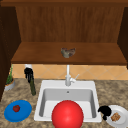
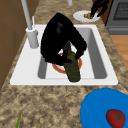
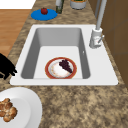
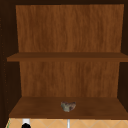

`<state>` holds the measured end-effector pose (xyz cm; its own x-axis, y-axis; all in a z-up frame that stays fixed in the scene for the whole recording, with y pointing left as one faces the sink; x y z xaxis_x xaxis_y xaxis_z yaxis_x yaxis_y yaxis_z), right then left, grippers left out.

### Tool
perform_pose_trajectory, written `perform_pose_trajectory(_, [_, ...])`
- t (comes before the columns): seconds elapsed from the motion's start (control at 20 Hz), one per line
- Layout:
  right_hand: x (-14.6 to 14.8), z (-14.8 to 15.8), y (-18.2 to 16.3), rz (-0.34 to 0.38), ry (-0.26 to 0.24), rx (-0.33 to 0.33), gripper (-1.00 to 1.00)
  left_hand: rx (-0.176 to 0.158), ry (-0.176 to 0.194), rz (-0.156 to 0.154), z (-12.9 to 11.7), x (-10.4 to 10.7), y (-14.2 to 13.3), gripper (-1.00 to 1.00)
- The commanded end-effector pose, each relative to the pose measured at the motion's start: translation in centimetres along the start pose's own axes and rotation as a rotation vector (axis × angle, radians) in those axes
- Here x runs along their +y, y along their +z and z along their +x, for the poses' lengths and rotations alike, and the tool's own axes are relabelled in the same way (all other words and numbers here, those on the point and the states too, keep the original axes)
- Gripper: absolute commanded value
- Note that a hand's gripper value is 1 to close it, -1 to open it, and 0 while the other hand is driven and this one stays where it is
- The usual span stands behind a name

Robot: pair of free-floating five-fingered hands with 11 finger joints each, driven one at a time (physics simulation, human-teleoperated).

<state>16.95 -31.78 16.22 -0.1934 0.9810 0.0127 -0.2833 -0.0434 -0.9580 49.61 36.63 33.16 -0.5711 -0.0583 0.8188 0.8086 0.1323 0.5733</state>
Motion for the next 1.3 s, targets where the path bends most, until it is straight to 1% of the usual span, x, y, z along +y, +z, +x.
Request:
perform_pose_trajectory(0.0, [0.0, 0.0, 0.0, 0.0, 0.0, 0.0, 0.0, 0.005, -0.021, 0.01, 2.5, 0.0, -2.3, 1.0])
perform_pose_trajectory(0.3, [0.0, 0.0, 0.0, 0.0, 0.0, 0.0, 0.0, 0.009, -0.061, 0.01, 4.6, -0.5, -6.6, 1.0])
perform_pose_trajectory(0.75, [0.0, 0.0, 0.0, 0.0, 0.0, 0.0, 0.0, 0.021, -0.071, 0.007, 6.7, -2.0, -13.3, 1.0])
perform_pose_trajectory(1.0, [0.0, 0.0, 0.0, 0.0, 0.0, 0.0, 0.0, 0.037, -0.072, 0.001, 7.3, -3.3, -16.9, 1.0])
perform_pose_trajectory(1.25, [0.0, 0.0, 0.0, 0.0, 0.0, 0.0, 0.0, 0.061, -0.095, -0.013, 6.9, -5.0, -20.4, 1.0])
